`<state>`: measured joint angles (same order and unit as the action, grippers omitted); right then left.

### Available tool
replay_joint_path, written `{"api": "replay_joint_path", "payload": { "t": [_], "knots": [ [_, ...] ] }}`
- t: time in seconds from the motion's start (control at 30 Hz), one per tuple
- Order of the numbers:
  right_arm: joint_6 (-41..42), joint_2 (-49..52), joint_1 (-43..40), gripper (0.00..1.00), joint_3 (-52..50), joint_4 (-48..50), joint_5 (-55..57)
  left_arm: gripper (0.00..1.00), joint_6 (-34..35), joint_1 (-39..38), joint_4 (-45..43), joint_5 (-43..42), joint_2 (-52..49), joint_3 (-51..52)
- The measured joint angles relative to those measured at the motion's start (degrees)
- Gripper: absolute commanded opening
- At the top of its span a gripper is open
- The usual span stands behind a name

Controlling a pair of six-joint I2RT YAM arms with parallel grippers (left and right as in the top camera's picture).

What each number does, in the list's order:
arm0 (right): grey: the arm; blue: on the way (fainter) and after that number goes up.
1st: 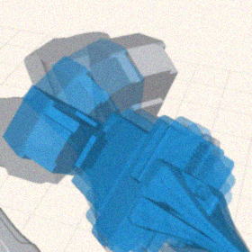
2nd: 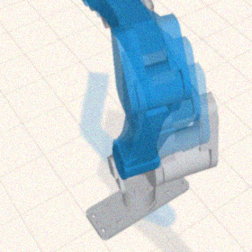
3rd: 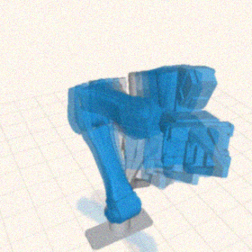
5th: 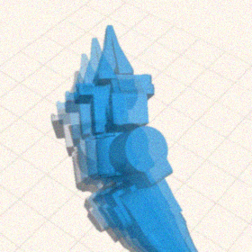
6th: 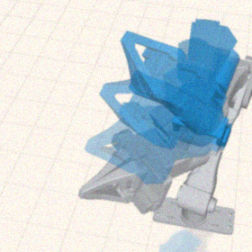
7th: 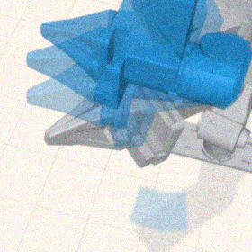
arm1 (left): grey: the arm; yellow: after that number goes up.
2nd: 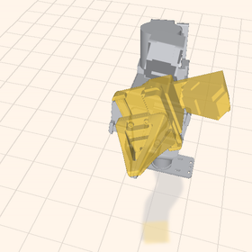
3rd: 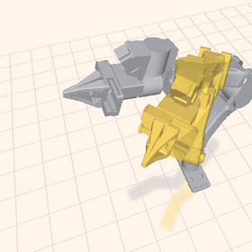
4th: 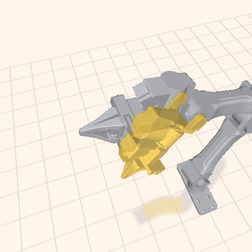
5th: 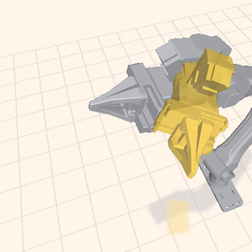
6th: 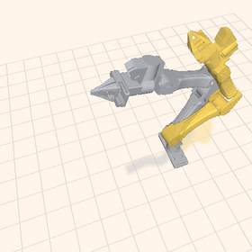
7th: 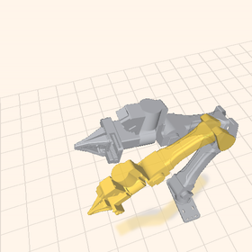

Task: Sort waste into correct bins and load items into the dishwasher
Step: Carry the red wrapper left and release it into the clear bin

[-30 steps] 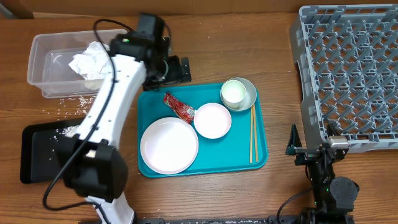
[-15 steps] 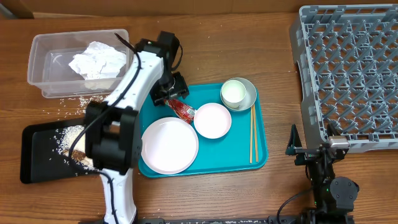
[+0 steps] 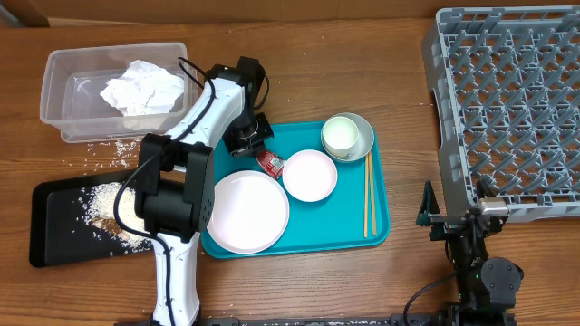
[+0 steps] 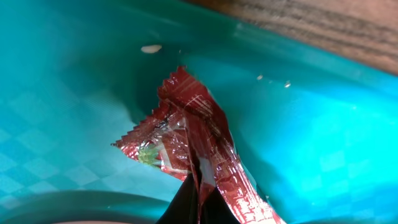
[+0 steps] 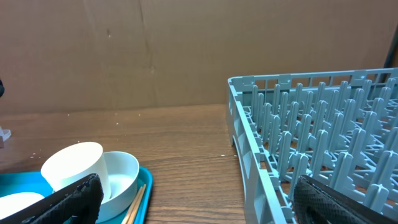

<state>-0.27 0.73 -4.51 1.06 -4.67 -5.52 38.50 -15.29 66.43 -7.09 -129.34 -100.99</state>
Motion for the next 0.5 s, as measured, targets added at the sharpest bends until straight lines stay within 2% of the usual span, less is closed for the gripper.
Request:
{"api": "replay_joint_path", "payload": {
  "t": [0.17, 0.33, 0.5],
  "knots": [
    [0.0, 0.0, 0.0, 1.00, 0.0, 0.0, 0.0, 0.04, -0.1, 0.2, 4.2, -0.2, 0.0, -1.7],
    [0.0, 0.0, 0.0, 1.00, 0.0, 0.0, 0.0, 0.04, -2.3, 1.6, 8.8, 0.1, 0.8, -12.2],
    [0.0, 0.0, 0.0, 1.00, 0.0, 0.0, 0.0, 0.04, -3.8, 3.2, 8.8, 8.2, 6.0, -22.1]
  ]
}}
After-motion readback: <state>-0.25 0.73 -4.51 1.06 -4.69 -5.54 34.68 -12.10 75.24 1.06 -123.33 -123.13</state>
